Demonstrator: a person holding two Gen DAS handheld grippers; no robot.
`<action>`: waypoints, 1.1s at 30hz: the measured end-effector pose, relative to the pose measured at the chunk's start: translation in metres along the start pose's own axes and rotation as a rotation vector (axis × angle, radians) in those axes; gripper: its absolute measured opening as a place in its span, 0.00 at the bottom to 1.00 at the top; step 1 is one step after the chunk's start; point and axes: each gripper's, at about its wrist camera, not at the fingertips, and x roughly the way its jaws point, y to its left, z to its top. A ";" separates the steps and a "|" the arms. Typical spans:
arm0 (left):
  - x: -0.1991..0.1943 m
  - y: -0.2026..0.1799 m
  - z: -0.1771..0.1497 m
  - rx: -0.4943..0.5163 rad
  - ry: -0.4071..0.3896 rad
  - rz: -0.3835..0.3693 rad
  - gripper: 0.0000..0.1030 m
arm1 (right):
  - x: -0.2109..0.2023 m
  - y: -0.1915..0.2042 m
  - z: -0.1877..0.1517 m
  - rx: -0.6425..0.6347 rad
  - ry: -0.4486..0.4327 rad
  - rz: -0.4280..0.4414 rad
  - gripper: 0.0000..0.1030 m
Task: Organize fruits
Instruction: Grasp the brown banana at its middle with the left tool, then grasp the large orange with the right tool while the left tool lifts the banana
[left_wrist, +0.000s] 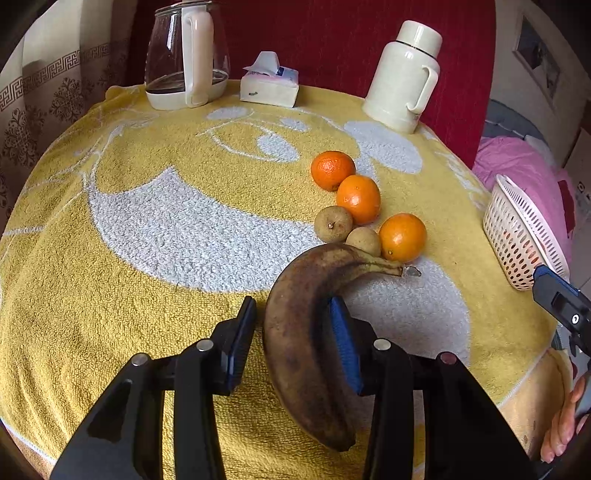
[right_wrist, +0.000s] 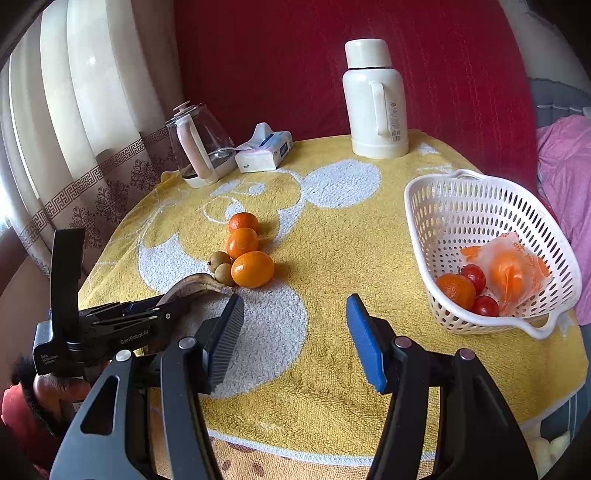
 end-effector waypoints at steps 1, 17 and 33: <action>0.001 0.000 0.001 0.002 -0.001 -0.001 0.41 | 0.001 0.001 -0.001 -0.001 0.005 0.002 0.58; -0.017 -0.005 -0.002 0.008 -0.060 0.074 0.31 | 0.012 0.015 -0.003 -0.022 0.042 0.027 0.58; -0.039 0.007 0.001 -0.036 -0.142 0.113 0.31 | 0.028 0.026 0.007 -0.034 0.075 0.051 0.58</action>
